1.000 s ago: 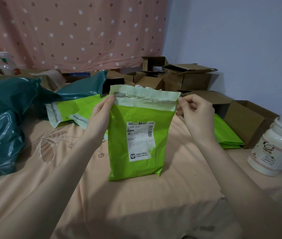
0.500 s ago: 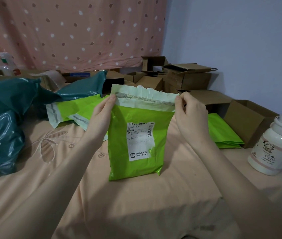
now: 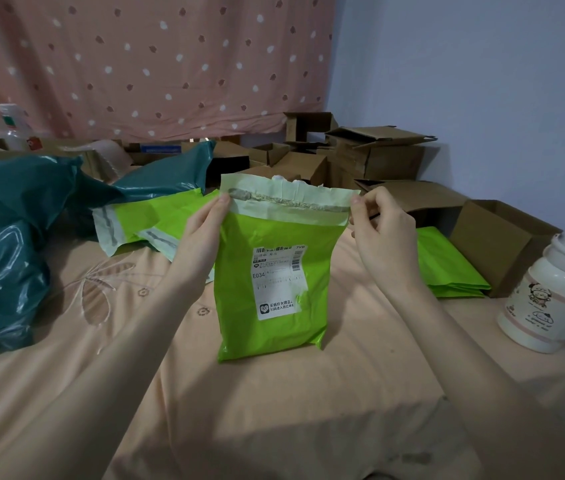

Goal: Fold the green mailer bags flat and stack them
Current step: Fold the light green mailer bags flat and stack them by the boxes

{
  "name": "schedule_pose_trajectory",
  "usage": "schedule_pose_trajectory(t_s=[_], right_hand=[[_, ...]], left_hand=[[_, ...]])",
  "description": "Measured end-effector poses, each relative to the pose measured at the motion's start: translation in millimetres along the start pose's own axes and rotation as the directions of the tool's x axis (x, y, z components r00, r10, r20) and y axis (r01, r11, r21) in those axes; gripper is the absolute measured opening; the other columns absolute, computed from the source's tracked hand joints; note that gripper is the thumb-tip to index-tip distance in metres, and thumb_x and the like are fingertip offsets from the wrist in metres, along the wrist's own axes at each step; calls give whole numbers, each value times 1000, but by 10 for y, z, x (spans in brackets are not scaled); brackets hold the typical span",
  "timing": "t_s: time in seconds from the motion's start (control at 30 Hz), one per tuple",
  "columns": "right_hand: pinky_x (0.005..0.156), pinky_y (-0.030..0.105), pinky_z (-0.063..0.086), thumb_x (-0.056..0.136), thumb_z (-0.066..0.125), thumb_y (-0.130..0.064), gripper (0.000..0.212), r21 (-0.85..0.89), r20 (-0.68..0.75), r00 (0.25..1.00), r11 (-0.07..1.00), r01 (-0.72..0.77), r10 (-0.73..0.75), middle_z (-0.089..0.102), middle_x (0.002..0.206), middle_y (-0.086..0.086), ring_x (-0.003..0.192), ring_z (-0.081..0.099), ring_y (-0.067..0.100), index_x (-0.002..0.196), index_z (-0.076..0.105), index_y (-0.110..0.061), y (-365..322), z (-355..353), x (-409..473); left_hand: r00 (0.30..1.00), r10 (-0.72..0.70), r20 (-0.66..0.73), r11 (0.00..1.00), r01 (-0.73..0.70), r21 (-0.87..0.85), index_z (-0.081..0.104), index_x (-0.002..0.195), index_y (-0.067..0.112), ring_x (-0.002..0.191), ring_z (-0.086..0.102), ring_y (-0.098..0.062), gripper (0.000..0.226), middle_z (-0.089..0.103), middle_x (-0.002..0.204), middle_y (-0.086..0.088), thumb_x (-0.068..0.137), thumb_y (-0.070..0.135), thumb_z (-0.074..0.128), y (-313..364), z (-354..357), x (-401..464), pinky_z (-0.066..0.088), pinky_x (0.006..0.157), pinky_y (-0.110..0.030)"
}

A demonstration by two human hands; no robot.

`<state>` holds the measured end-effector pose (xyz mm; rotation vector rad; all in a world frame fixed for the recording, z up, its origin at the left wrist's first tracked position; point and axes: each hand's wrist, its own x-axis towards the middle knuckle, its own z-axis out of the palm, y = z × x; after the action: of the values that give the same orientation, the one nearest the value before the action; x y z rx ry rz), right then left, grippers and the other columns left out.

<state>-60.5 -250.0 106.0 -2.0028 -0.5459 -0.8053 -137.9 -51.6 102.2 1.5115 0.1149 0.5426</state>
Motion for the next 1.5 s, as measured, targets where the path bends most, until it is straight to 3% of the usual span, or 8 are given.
schedule_pose_trajectory(t_s=[0.3, 0.47, 0.63, 0.73, 0.93, 1.17, 1.33, 1.5], right_hand=[[62, 34, 28, 100, 36, -18, 25, -144, -3, 1000, 989, 11, -11, 43, 68, -4, 69, 47, 27, 76, 36, -12, 9, 97, 2], [64, 40, 30, 99, 33, -12, 21, -346, -36, 986, 927, 142, -164, 57, 86, 20, 72, 53, 42, 84, 45, -6, 44, 118, -32], [64, 40, 33, 99, 31, -14, 25, -433, -34, 970, 878, 202, -240, 55, 91, 19, 70, 52, 39, 89, 50, 0, 104, 77, 5], [63, 39, 36, 97, 26, -19, 31, -454, -17, 957, 855, 251, -290, 54, 90, 17, 71, 51, 37, 87, 49, -1, 102, 30, 41], [61, 31, 32, 97, 37, -16, 21, -134, -9, 968, 960, 247, -250, 45, 71, 0, 61, 42, 15, 79, 45, -7, 92, -112, 57], [49, 17, 24, 99, 41, -17, 26, 331, 34, 999, 944, -9, -3, 31, 58, -6, 50, 29, 3, 74, 43, -11, -107, -214, 34], [56, 27, 31, 98, 44, -16, 25, 407, 102, 980, 892, -196, 168, 44, 62, -1, 59, 40, 9, 75, 53, -11, -62, -90, 20], [62, 29, 39, 97, 44, -31, 28, 362, 190, 918, 844, -395, 348, 56, 67, -9, 59, 49, 6, 72, 58, -26, 223, 217, -139]], left_hand=[[1000, 14, 19, 1000, -14, 6, 64, 108, 31, 108, 62, -11, 27, 70, 110, 8, 99, 38, 40, -7, -11, -4, 45, 101, -40], [994, 106, -38, 990, -101, 103, 60, 86, 38, 76, 60, 14, 29, 66, 82, 23, 101, 34, 36, 0, 36, -35, 47, 73, -9], [977, 204, -69, 961, -186, 204, 59, 82, 32, 74, 56, 11, 33, 63, 84, 17, 102, 29, 33, 49, 65, -10, 43, 70, -9], [972, 223, -74, 951, -200, 236, 60, 81, 29, 78, 54, -6, 34, 60, 80, 6, 102, 29, 33, 61, 80, 20, 41, 68, -19], [992, 122, -39, 986, -117, 122, 65, 83, 25, 78, 54, -22, 34, 60, 82, -11, 100, 36, 38, 83, 55, 10, 46, 76, -37], [1000, 0, 10, 999, 1, -44, 65, 94, 18, 64, 68, -6, 27, 72, 68, 7, 100, 28, 41, 168, 17, -53, 55, 59, -19], [989, -121, -80, 992, 117, -55, 64, 95, 15, 68, 67, -11, 24, 71, 75, 1, 98, 31, 46, 64, 34, -14, 56, 65, -26], [957, -257, -137, 966, 250, -66, 56, 119, 16, 100, 63, -23, 30, 65, 107, -7, 98, 34, 45, -230, 79, 48, 49, 93, -41]])
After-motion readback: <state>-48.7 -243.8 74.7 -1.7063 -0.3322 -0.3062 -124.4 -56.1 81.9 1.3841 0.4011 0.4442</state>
